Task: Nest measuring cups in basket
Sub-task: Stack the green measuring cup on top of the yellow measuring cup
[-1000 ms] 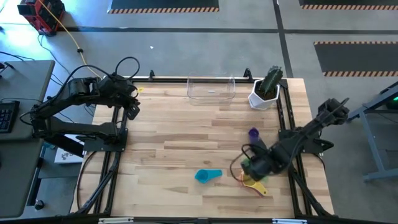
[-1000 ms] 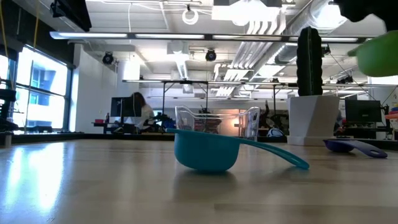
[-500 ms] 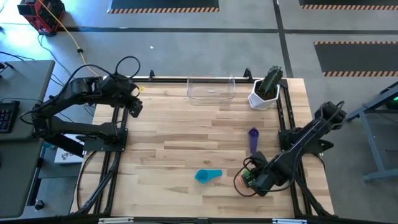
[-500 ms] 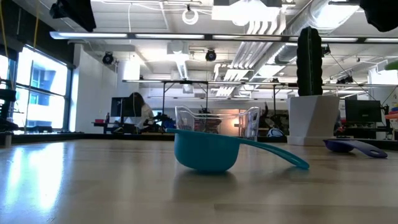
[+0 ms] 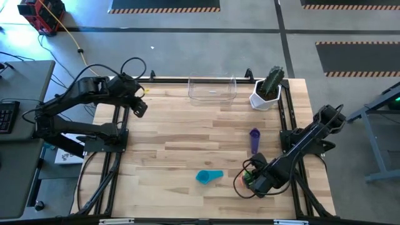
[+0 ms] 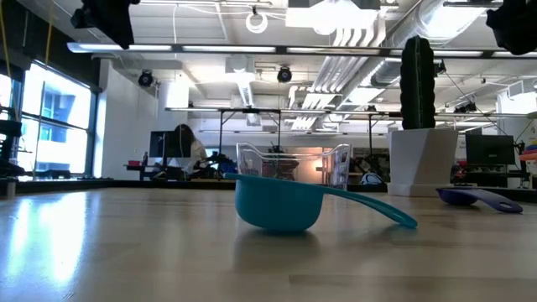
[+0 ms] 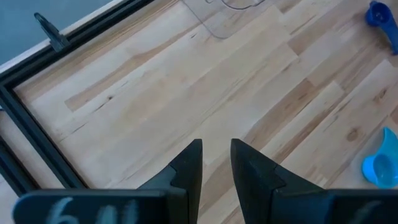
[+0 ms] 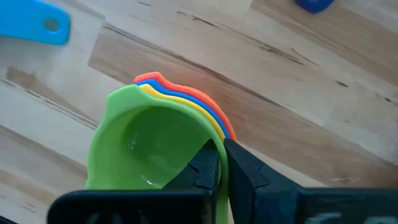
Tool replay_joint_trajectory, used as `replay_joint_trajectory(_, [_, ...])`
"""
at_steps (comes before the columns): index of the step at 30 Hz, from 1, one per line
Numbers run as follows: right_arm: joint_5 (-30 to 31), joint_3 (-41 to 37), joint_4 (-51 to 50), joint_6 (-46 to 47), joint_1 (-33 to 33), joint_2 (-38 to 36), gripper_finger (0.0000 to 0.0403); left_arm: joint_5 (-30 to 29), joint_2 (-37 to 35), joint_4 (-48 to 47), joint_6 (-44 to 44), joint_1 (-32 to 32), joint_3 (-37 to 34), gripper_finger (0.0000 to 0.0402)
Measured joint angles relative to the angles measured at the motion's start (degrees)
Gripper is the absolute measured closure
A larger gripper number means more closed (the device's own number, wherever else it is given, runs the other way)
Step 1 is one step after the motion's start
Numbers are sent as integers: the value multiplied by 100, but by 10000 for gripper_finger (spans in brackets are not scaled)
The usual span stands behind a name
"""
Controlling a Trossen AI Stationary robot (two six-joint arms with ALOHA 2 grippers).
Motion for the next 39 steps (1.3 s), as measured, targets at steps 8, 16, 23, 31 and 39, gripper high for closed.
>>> replay_joint_trajectory(8, [-5, 7, 0, -125, 0, 2, 356, 2, 119, -2, 4, 0, 0, 326])
replay_joint_trajectory(16, [-41, 7, 22, -34, 0, 2, 319, 20, 177, -2, 7, 0, 0, 326])
replay_joint_trajectory(23, [-339, 11, -16, 76, 2, -25, 304, 22, 177, -4, 13, 0, 0, 326])
replay_joint_trajectory(31, [-134, 15, -471, 338, 60, -354, 304, 22, 177, -4, 13, 0, 0, 326])
replay_joint_trajectory(39, [-337, -133, -731, 935, 590, -348, 304, 22, 175, -3, 13, 0, 0, 326])
